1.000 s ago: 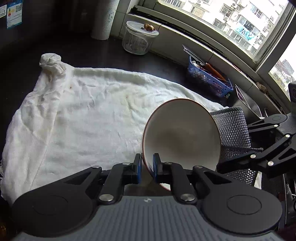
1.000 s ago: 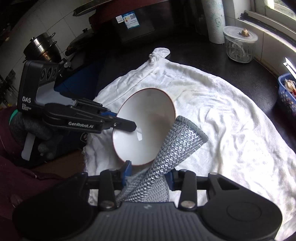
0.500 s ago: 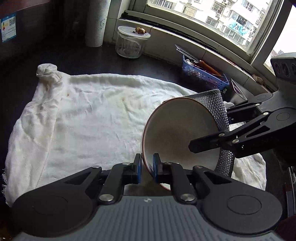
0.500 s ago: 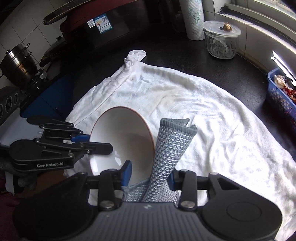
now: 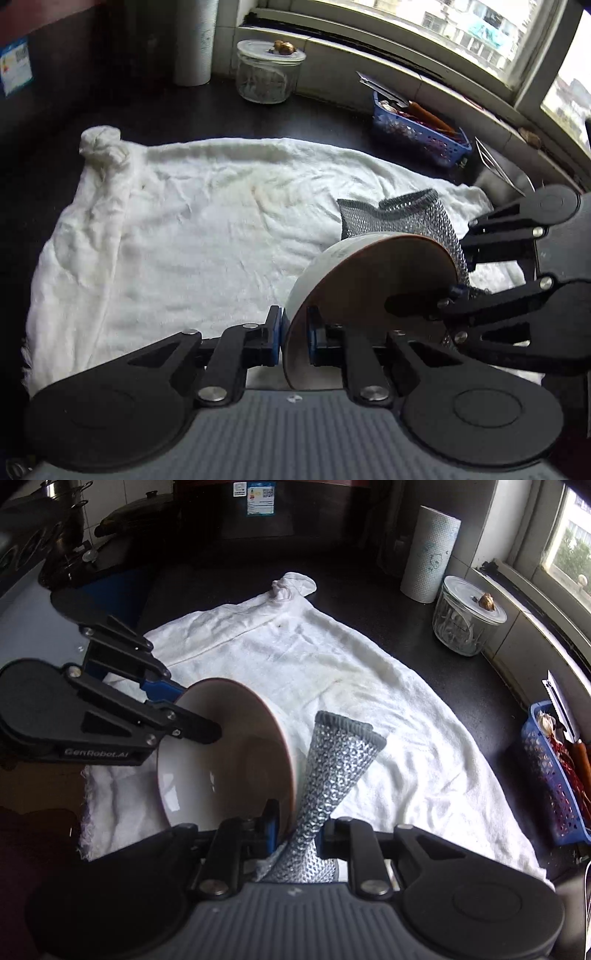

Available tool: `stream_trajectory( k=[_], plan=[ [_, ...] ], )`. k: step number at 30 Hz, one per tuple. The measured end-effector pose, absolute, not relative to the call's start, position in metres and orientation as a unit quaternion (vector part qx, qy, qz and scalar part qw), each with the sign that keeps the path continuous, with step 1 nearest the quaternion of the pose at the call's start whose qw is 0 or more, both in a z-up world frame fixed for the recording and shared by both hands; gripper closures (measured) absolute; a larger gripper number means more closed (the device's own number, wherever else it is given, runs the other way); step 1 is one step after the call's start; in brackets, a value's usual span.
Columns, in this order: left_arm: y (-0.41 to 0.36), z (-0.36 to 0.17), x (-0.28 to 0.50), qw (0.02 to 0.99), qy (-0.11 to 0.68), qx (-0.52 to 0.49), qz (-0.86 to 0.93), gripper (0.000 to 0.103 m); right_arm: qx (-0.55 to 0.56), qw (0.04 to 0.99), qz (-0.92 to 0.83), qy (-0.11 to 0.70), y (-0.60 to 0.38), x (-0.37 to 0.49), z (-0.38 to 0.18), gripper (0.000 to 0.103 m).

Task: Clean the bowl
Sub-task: 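Tilt the bowl with the left gripper while the right gripper scrubs its outer wall, then rub the mesh pad along the bowl's outer wall with the right gripper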

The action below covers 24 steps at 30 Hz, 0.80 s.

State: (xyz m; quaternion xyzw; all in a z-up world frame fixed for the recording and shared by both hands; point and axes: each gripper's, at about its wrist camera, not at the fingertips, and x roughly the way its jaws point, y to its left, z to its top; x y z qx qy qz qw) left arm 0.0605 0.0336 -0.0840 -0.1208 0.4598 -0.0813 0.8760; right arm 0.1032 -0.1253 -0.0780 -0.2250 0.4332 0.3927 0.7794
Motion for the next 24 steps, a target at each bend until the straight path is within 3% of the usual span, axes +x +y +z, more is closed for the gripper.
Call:
stream_trajectory(
  k=[8,14,18,24],
  plan=[
    [0.08,-0.121,0.05,0.801,0.458,-0.382,-0.048,0.09,-0.084,0.802,0.362,0.468,-0.139,0.109,-0.085,0.082],
    [0.082,-0.145,0.058,0.737,0.458,-0.493,-0.059,0.089,-0.121,0.826,0.345,0.429,-0.134,0.095,-0.07,0.082],
    [0.069,-0.139,0.071,0.767,0.458,-0.443,-0.074,0.089,-0.194,0.837,0.326,0.396,-0.13,0.09,-0.066,0.083],
    [0.032,-0.092,0.075,0.867,0.442,-0.202,-0.107,0.089,-0.254,0.83,0.319,0.379,-0.126,0.078,-0.081,0.085]
  ],
)
